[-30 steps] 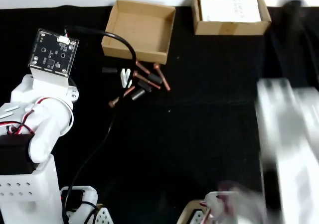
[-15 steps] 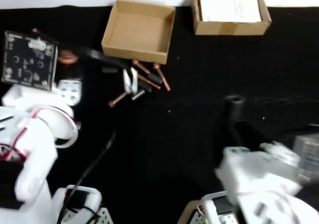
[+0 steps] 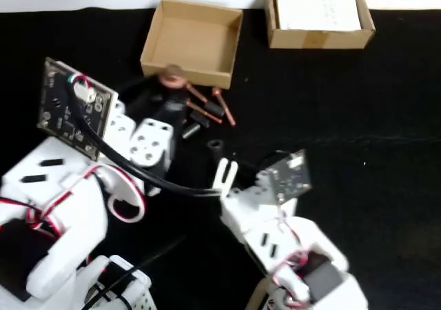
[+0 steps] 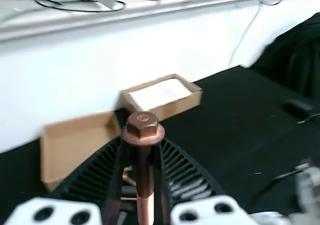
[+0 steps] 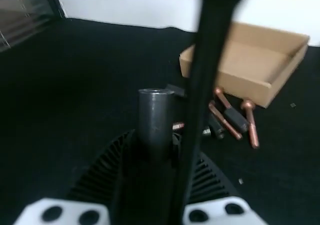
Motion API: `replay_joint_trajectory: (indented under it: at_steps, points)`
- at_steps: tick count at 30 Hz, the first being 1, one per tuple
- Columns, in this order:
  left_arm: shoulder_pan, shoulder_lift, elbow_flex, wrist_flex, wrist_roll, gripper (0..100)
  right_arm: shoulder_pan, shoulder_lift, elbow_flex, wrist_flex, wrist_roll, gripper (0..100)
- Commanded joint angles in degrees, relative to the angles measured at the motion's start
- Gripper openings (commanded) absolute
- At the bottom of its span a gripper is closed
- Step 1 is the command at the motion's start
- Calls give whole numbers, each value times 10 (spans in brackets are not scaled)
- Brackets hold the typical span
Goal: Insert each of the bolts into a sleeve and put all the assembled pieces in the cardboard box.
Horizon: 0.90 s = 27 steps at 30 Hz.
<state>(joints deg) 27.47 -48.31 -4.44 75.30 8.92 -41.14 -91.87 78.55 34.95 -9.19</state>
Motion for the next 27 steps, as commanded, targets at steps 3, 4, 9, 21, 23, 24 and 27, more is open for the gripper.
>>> replay_joint_trajectory:
  at_steps: [3, 4, 9, 21, 23, 24, 27]
  points:
    - [12, 44, -1, -13, 66, 9, -5, -14, 27, -97, -4, 8]
    - [12, 52, -1, -13, 77, 9, -5, -15, 27, -104, -4, 8]
    - [28, 83, 0, -13, 91, 9, -4, -13, 28, -137, -4, 8]
    - [40, 130, 0, -18, 99, 9, -4, -15, 28, -138, -4, 8]
    - [36, 131, 4, -18, 99, 9, -4, -16, 28, -138, -4, 8]
    - [36, 131, 4, -18, 99, 9, -4, -16, 28, -138, -4, 8]
    - [23, 129, -5, -25, 99, 9, -4, -16, 28, -138, -4, 8]
